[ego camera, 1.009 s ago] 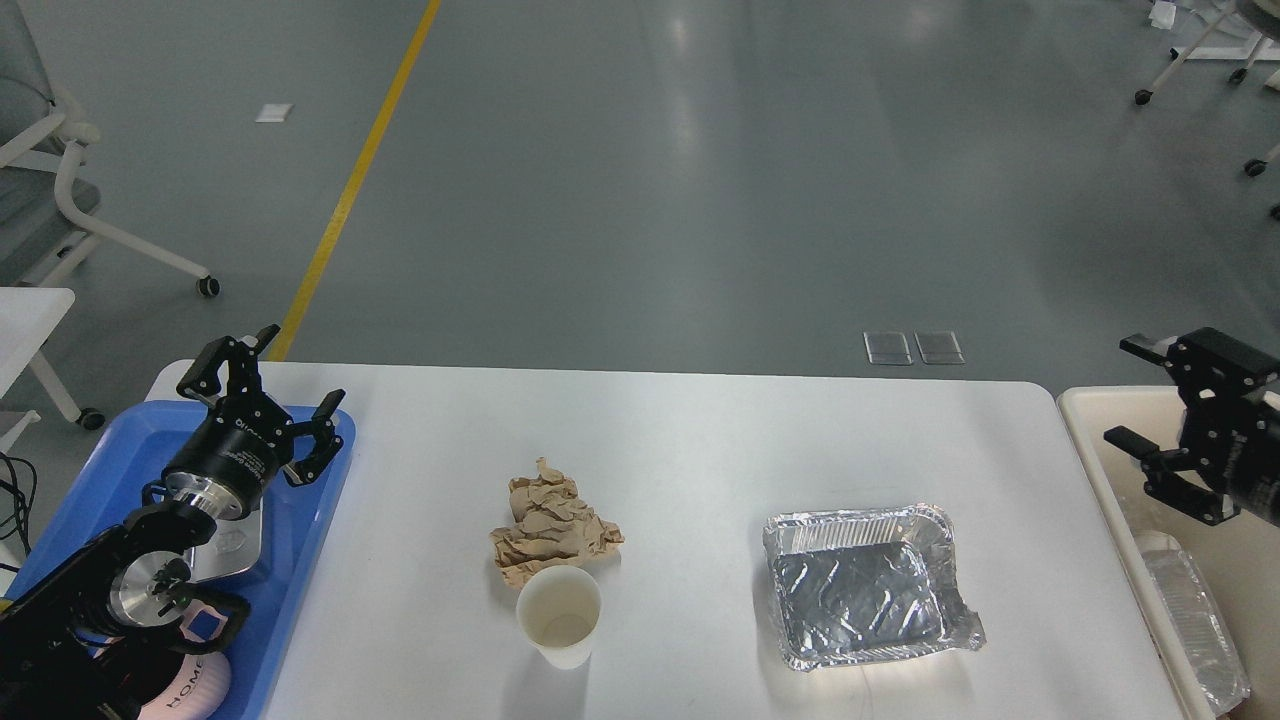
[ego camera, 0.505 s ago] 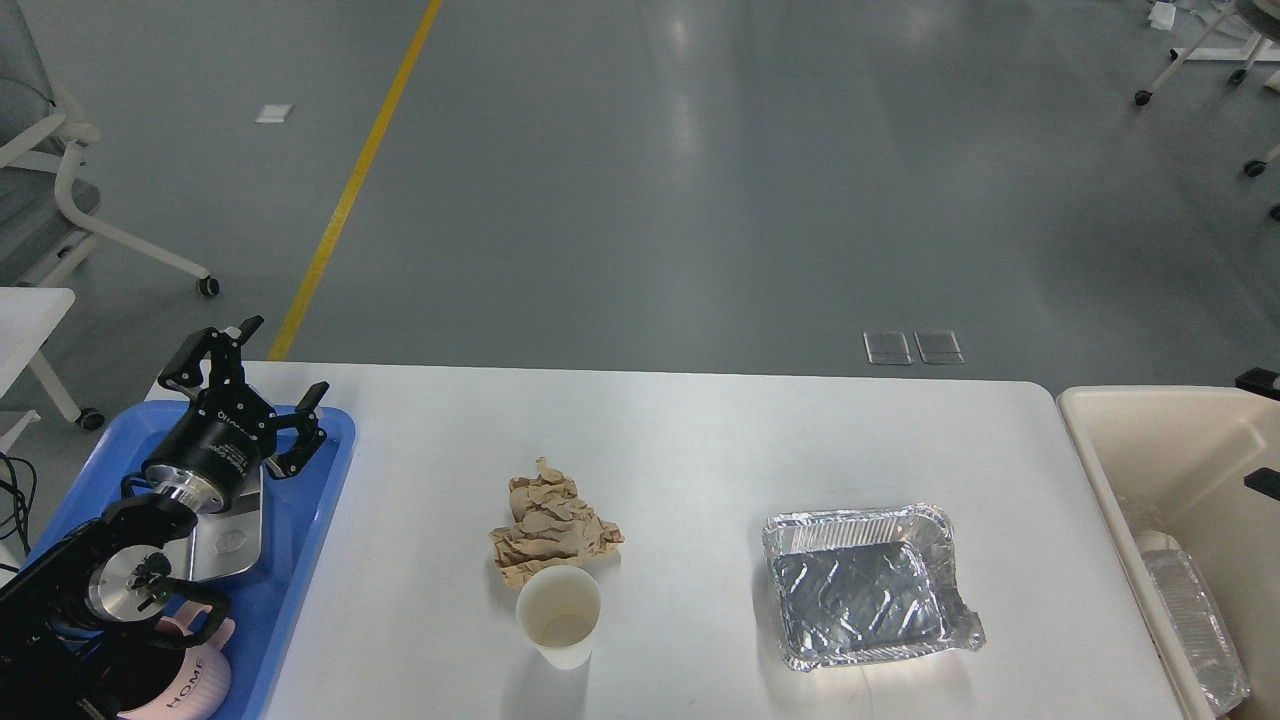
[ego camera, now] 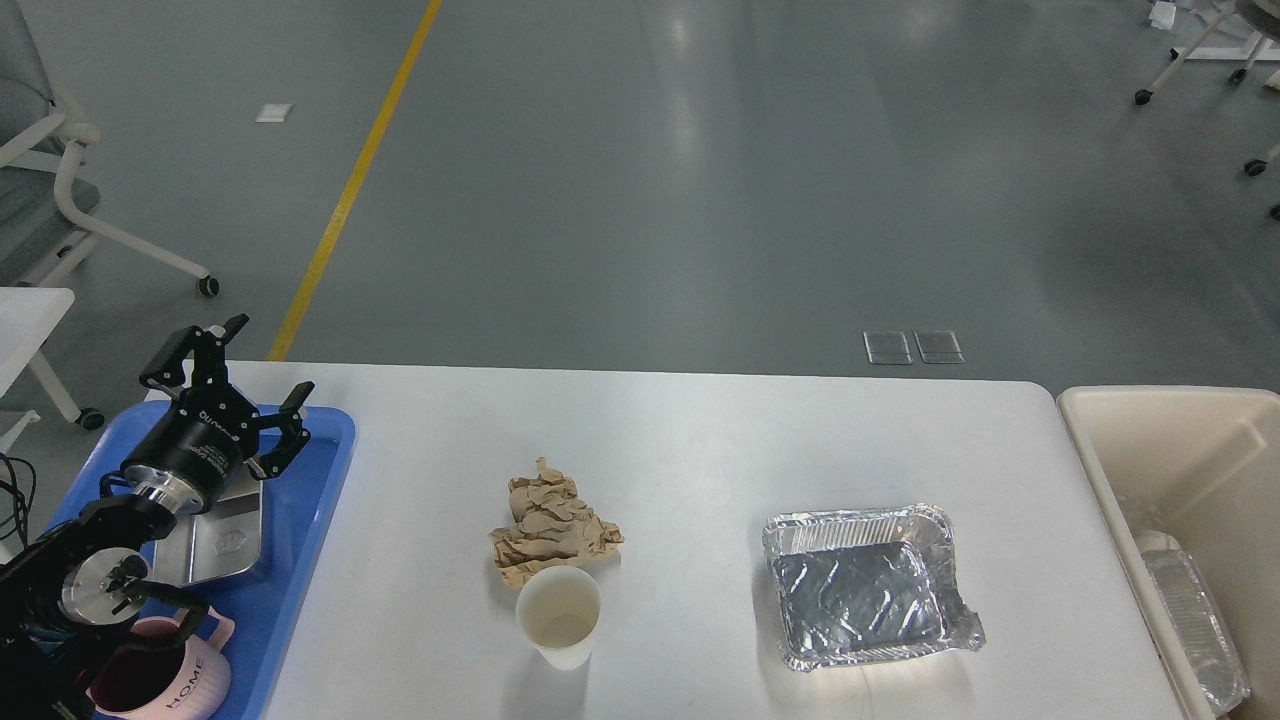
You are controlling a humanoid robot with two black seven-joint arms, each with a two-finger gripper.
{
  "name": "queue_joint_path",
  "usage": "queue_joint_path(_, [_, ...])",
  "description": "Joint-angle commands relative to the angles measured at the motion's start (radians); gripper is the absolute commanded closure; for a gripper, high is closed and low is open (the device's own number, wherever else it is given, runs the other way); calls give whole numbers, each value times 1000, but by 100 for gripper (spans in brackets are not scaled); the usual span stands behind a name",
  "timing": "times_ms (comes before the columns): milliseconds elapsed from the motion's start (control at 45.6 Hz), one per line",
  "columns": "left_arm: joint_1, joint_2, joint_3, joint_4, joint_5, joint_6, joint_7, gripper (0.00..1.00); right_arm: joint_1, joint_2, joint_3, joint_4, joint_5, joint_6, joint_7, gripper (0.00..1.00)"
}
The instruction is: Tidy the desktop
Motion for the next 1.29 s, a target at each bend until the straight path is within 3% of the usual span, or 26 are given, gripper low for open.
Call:
queue_joint_path(0, [0,8,2,1,0,-3,1,3,5,-7,0,-2,3,4,0,0])
queue_joint_path(658, [-1,16,0,5,0,-9,1,3,46,13,11,-30,-22,9,8,0])
queue_joint_path(899, [0,36,0,5,0,-18,0,3,100,162,3,-53,-468,-7,16,0])
queue_joint_path(1272, [0,80,0,5,8,-41,-2,3,89,302,-35,-93,-881,-4,131,0])
